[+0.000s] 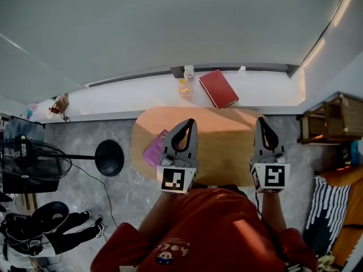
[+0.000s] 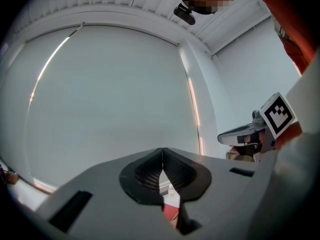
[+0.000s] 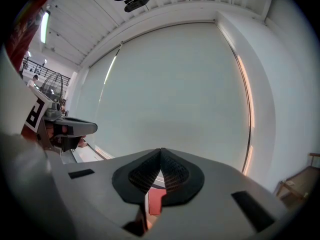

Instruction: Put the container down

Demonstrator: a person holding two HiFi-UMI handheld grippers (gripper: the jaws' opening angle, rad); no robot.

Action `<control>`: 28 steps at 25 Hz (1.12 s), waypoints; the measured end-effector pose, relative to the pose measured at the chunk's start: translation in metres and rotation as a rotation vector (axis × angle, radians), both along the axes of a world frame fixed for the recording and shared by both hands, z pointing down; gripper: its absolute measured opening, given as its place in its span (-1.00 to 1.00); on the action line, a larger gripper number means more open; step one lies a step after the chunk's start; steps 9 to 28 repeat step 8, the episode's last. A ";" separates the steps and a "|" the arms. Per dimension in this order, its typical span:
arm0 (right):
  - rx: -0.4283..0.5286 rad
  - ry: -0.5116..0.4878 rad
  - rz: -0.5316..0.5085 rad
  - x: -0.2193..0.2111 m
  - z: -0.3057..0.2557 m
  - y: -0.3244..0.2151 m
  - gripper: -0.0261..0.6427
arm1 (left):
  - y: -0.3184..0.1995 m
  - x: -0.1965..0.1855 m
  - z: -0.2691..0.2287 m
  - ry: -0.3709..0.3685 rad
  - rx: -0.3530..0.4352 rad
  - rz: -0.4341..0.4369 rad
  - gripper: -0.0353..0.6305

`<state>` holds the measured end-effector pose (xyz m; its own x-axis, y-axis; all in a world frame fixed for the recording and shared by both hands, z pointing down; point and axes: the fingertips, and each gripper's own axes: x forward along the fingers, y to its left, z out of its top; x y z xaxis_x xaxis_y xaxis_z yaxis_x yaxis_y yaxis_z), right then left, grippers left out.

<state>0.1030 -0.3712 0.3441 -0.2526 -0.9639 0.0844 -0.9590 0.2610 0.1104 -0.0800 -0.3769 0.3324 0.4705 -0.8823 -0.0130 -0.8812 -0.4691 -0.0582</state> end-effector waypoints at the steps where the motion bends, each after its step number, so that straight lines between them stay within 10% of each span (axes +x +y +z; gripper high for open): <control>1: 0.005 -0.003 -0.001 0.004 -0.001 0.007 -0.93 | 0.007 0.003 -0.001 -0.004 0.004 -0.002 -0.87; 28: 0.013 0.000 0.002 0.010 -0.009 0.006 -0.93 | 0.006 0.008 -0.010 -0.015 0.034 0.005 -0.87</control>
